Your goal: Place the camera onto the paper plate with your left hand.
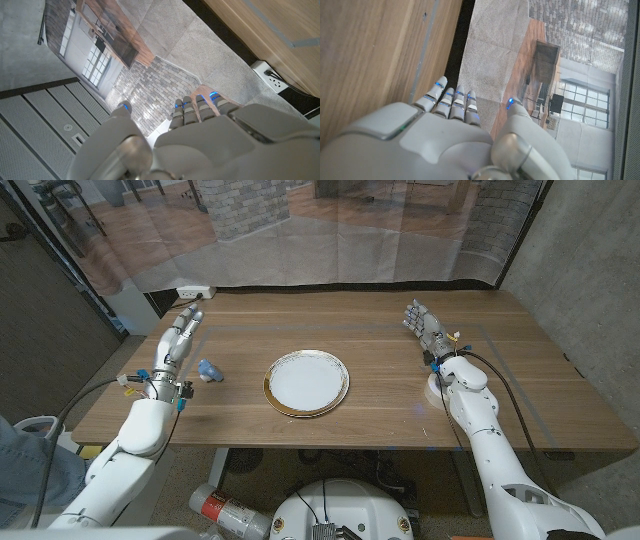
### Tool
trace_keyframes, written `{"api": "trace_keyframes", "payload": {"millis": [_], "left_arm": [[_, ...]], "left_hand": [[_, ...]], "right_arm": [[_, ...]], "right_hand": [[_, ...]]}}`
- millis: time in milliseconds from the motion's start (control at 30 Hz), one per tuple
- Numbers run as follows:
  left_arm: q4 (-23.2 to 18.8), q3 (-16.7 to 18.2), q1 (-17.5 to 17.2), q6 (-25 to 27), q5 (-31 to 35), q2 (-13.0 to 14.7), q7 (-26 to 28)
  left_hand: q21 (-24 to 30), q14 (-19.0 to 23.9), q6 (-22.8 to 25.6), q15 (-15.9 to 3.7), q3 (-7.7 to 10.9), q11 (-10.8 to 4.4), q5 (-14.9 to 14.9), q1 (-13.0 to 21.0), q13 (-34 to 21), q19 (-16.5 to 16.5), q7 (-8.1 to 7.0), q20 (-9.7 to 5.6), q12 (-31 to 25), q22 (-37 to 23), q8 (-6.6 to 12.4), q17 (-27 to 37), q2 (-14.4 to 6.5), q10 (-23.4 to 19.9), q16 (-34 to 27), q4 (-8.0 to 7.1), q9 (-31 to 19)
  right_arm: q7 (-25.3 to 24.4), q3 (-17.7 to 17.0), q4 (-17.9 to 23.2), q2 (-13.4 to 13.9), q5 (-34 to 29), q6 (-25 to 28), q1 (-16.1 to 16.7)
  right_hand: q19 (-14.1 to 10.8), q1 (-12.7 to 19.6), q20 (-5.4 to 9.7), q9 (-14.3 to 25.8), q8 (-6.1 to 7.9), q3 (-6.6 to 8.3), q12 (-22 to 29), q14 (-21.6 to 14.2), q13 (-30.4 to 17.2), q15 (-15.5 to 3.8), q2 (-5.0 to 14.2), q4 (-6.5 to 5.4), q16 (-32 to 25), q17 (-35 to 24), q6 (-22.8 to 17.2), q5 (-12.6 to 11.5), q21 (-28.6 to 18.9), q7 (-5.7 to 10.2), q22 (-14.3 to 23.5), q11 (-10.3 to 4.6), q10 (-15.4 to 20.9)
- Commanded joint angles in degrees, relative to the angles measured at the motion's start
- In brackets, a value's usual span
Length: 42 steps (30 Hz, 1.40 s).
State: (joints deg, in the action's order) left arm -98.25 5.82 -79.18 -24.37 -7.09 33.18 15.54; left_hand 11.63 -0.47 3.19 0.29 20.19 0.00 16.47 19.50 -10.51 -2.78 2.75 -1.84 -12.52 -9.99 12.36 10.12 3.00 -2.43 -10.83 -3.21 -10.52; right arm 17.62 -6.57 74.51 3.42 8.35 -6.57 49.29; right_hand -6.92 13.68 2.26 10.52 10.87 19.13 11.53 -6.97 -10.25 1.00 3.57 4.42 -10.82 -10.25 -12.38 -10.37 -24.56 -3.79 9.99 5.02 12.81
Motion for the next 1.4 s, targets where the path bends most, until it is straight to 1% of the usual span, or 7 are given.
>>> {"api": "trace_keyframes", "payload": {"millis": [33, 200, 233, 367, 700, 967, 1400], "left_arm": [[-3.1, 1.6, -2.3, 4.8, 9.2, 0.4, 6.3], [-3.6, 2.1, -3.0, 4.9, 10.6, 0.7, 7.2], [-4.2, 2.3, -3.4, 5.7, 11.7, 0.8, 7.8], [-5.5, 2.8, -4.2, 7.4, 13.7, 1.0, 8.8], [-7.1, 3.7, -5.5, 10.1, 17.2, 1.0, 11.0], [-9.7, 3.9, -7.1, 16.2, 23.3, 1.9, 13.7], [-10.6, 4.2, -8.2, 18.7, 24.7, 2.7, 14.5]], "left_hand": [[0.0, 0.4, 0.6, -0.13, 0.18, -0.29, 0.2, 0.6, -0.2, 0.3, 0.1, -0.04, -0.1, -0.2, 0.09, 0.2, 0.0, -0.6, -0.5, 0.34, -0.2], [0.0, 0.6, 0.8, -0.24, 0.19, -0.4, 0.3, 0.8, -0.2, 0.4, -0.01, -0.04, -0.2, -0.2, 0.08, 0.2, -0.1, -0.9, -0.4, 0.44, -0.2], [0.0, 0.7, 1.0, -0.29, 0.2, -0.67, 0.3, 0.8, -0.2, 0.4, 0.0, -0.04, -0.2, -0.2, 0.1, 0.2, -0.1, -1.0, -0.4, 0.49, -0.2], [0.1, 1.0, 1.3, -0.39, 0.21, -0.71, 0.4, 1.0, -0.2, 0.6, -0.09, -0.11, -0.1, -0.2, 0.15, 0.2, -0.1, -1.1, -0.5, 0.6, -0.2], [0.1, 1.3, 1.7, -0.69, 0.23, -0.81, 0.6, 1.4, -0.2, 0.9, -0.22, -0.25, -0.1, -0.2, 0.17, 0.2, -0.2, -1.5, -0.5, 0.78, -0.2], [0.1, 1.7, 2.3, -0.82, 0.25, -1.05, 0.7, 1.6, -0.2, 1.1, -0.26, -0.32, -0.2, -0.2, 0.28, 0.2, -0.3, -1.8, -0.5, 0.93, -0.2], [0.2, 2.1, 2.6, -0.85, 0.31, -1.16, 0.9, 2.1, -0.2, 1.4, -0.35, -0.5, -0.1, -0.2, 0.21, 0.2, -0.4, -2.1, -0.5, 1.17, -0.2]], "right_arm": [[0.1, 0.2, -0.4, 0.0, -0.3, 0.4, -0.4], [0.3, 0.3, -1.3, -0.1, -0.2, 0.1, -0.9], [0.3, 0.2, -1.4, -0.1, -0.2, 0.0, -1.0], [0.3, 0.2, -1.4, -0.1, -0.3, -0.1, -1.0], [0.2, 0.1, -1.4, -0.1, -0.4, -0.1, -1.0], [0.4, 0.4, -1.0, -0.1, -0.6, 0.4, -1.1], [0.3, 0.9, 0.1, 0.1, -1.0, 0.1, -0.6]], "right_hand": [[-0.5, 0.0, 1.55, 0.2, 0.23, 0.1, 0.4, -0.4, -0.2, 0.18, 0.42, 0.52, -0.1, -0.3, -0.4, -0.1, 0.2, 0.29, 0.2, -0.15, 0.5], [-0.5, 0.0, 1.54, 0.2, 0.24, 0.11, 0.4, -0.5, -0.2, 0.22, 0.44, 0.56, -0.1, -0.3, -0.4, -0.1, 0.3, 0.33, 0.2, -0.17, 0.5], [-0.6, 0.0, 1.54, 0.2, 0.24, 0.11, 0.4, -0.5, -0.2, 0.23, 0.44, 0.57, -0.1, -0.3, -0.4, -0.1, 0.3, 0.33, 0.2, -0.19, 0.5], [-0.6, 0.0, 1.54, 0.2, 0.24, 0.12, 0.4, -0.5, -0.2, 0.17, 0.45, 0.61, -0.1, -0.3, -0.4, -0.1, 0.4, 0.32, 0.2, -0.2, 0.5], [-0.7, 0.0, 1.56, 0.2, 0.24, 0.1, 0.4, -0.5, -0.2, 0.27, 0.44, 0.66, -0.1, -0.3, -0.4, -0.1, 0.5, 0.32, 0.2, -0.16, 0.5], [-0.8, -0.1, 1.58, 0.2, 0.24, 0.11, 0.3, -0.5, -0.2, 0.26, 0.5, 0.69, -0.1, -0.3, -0.4, -0.1, 0.7, 0.34, 0.2, -0.09, 0.4], [-0.8, -0.1, 1.54, 0.3, 0.25, 0.11, 0.4, -0.5, -0.2, 0.25, 0.58, 0.73, -0.1, -0.3, -0.5, -0.1, 0.9, 0.32, 0.2, -0.07, 0.5]]}}
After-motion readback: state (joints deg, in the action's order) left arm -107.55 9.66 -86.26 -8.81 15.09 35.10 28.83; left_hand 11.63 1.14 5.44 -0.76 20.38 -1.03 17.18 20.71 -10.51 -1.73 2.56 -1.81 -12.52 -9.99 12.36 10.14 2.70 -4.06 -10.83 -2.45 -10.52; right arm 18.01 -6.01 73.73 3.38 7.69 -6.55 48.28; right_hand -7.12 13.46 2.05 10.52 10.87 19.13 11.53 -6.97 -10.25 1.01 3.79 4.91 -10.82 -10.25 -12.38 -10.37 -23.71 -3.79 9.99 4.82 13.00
